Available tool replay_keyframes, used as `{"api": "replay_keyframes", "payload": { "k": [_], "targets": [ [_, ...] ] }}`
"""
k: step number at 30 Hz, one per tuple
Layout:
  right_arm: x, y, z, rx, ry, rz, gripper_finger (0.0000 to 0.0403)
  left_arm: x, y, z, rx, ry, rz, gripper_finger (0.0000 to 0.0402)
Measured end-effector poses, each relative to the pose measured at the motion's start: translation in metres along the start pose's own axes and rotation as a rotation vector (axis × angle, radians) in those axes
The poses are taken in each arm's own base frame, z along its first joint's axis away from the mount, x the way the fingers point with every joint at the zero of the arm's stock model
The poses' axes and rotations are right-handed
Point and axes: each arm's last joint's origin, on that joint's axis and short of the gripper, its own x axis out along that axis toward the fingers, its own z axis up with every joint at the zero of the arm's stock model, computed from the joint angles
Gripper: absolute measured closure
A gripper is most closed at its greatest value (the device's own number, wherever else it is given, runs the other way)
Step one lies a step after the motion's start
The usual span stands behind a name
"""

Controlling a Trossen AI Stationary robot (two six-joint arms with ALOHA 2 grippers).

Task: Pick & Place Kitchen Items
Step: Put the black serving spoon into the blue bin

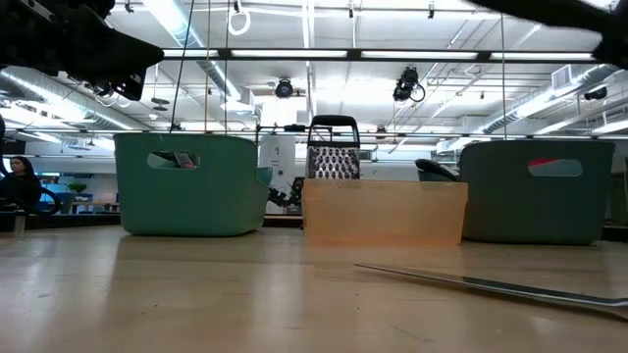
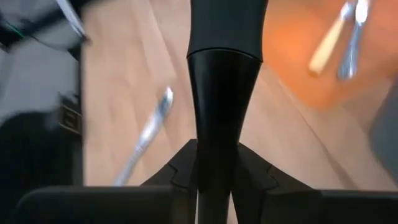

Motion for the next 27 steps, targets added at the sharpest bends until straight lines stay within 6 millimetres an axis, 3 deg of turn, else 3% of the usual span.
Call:
{"api": "replay_keyframes", "payload": {
  "k": [4,10,15,27],
  "targets": [
    [-0.010,-0.010,-0.001,0.011,-0.134,0.112,0.0336,0.000,0.000,0.000,0.000,0.000,0.000,0.0381],
    [-0.010,-0.028,-0.011,-0.012,-0.263,0.222,0.0336,0.000,0.000,0.000,0.000,0.001,0.000,0.0381],
    [-0.007,-0.049,-0.022,-0.007,-0.284,0.217,0.0336,0.000,0.000,0.000,0.001,0.003,0.000,0.0381],
    [-0.010,-0.076,-0.028,-0.094,-0.419,0.245,0.0336,0.000,0.000,0.000,0.002,0.003,0.000,0.0381]
  ]
}}
